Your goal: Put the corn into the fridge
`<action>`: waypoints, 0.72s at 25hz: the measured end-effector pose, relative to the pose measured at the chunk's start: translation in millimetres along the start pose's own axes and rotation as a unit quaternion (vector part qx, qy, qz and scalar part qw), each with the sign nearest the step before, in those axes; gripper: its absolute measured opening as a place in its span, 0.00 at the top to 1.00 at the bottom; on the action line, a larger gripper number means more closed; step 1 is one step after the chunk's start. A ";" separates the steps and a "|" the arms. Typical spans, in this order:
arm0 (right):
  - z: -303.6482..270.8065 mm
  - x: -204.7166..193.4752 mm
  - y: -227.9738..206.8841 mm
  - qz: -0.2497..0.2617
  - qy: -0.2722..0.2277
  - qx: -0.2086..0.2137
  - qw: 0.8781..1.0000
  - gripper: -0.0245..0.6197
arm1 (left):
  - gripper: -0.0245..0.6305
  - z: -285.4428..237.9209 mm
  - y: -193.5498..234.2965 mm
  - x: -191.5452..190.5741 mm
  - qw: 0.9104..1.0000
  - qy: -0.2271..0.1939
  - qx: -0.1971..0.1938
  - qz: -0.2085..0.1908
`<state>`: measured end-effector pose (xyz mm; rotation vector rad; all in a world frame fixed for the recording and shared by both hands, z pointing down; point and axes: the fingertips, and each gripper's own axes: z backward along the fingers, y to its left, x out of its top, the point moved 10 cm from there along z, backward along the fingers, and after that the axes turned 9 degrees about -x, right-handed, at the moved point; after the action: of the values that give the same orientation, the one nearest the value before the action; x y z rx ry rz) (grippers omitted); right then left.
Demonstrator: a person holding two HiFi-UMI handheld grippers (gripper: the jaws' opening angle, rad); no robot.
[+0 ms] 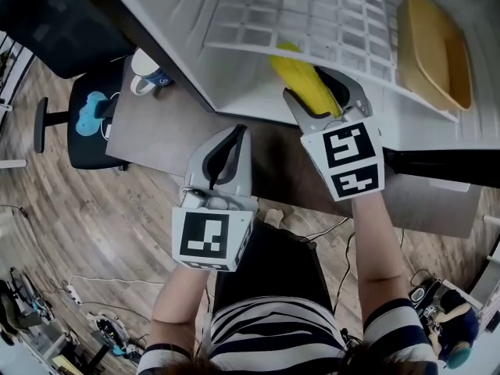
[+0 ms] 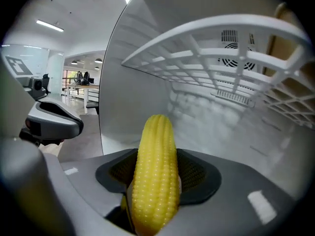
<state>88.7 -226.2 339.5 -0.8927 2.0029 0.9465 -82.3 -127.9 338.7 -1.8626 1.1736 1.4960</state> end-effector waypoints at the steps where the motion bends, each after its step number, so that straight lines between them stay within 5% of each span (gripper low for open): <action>1: -5.6 1.6 0.3 0.004 0.001 0.000 1.000 0.58 | 0.96 -1.5 0.4 -0.7 1.000 0.000 -0.001 0.001; 18: -61.5 24.2 6.7 0.066 0.028 0.044 0.996 0.58 | 0.96 -9.4 10.7 -7.9 1.000 0.004 -0.008 0.018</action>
<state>51.9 -280.6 349.7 -0.7531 2.1554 0.9067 -86.5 -138.4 350.5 -1.8702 1.2077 1.5225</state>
